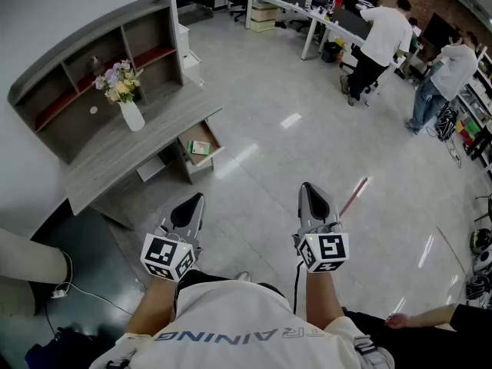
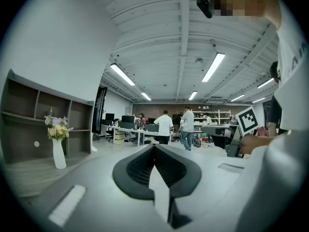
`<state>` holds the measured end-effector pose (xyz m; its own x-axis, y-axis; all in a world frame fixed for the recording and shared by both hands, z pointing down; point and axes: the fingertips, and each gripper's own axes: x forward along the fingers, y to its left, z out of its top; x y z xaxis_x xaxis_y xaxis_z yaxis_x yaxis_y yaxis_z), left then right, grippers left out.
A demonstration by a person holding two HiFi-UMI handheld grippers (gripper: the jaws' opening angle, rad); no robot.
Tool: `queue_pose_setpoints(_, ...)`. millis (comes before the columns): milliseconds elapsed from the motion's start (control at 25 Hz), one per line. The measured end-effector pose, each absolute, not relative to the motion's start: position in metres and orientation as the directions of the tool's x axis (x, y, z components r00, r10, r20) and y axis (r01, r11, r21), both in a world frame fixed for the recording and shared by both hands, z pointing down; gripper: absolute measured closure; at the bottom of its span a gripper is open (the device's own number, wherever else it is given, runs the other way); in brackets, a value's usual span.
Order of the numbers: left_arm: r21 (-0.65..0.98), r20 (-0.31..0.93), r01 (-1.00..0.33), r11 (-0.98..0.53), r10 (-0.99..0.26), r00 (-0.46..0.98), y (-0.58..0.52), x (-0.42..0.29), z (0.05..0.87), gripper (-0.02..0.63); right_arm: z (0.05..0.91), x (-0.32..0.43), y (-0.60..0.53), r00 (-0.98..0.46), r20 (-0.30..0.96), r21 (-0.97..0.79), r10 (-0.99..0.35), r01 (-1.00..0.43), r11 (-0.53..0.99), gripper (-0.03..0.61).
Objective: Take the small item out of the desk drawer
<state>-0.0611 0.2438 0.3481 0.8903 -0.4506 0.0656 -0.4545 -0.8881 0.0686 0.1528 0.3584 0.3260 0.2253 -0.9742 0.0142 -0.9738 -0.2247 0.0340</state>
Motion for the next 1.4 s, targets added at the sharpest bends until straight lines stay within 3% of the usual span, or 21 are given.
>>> queue_pose_setpoints(720,0.075,0.075,-0.447,-0.892,-0.442,0.894,0.258,-0.042,0.351,0.621,0.338,0.168,0.370,0.223,0.038,0.056,-0.974,-0.974,-0.220,0.565)
queue_pose_setpoints(960,0.080,0.115,-0.451,-0.889,-0.441,0.890,0.257,-0.039,0.362,0.621,0.351,0.163,0.359,0.156,0.062,0.035,-0.986,-0.987,-0.154,0.563)
queue_pose_setpoints(1400,0.106,0.134,-0.484,-0.869,-0.469,0.873,0.195,-0.025,0.374,0.621,0.373,0.177,0.304,0.113,0.131,0.038,-0.985,-0.993,-0.109,0.563)
